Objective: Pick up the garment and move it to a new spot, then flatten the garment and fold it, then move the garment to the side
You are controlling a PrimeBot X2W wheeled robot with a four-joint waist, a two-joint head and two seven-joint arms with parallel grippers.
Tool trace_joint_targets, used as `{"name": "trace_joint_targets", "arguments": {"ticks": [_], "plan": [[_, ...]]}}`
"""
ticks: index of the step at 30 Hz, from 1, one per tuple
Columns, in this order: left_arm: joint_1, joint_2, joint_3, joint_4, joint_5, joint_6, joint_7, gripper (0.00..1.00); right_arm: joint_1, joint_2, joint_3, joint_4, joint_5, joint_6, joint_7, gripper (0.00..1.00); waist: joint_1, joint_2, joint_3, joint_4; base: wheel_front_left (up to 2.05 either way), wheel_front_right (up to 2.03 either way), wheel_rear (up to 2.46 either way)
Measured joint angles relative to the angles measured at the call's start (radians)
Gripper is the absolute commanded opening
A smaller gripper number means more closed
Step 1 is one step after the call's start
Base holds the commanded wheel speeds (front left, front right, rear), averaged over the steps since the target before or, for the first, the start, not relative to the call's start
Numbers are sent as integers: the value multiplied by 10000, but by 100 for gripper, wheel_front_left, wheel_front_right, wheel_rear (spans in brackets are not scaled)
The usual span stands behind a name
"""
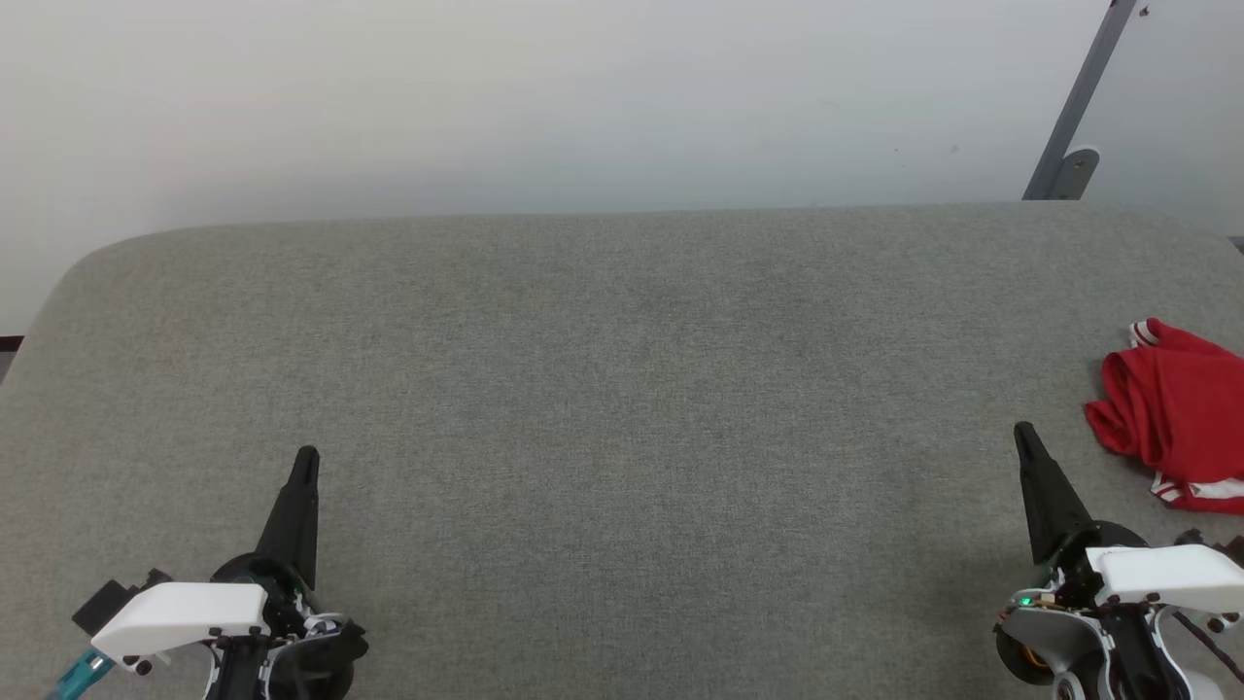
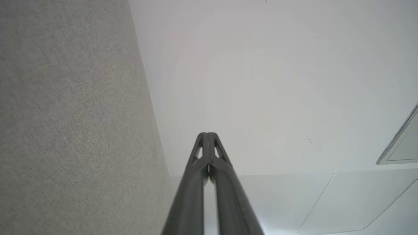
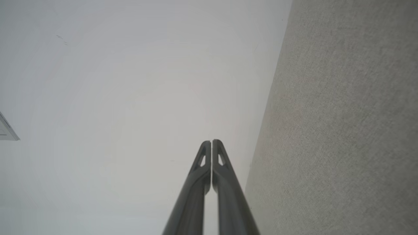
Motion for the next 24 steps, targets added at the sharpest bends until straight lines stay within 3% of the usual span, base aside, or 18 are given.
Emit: {"name": "trace_joint_targets", "arguments": {"ticks": [24], "plan": [[-35,-40,58,8,-40,0,56,0,-48,0,4,4,67,0,38,0,0,0,2,-8,0,0,0]]}}
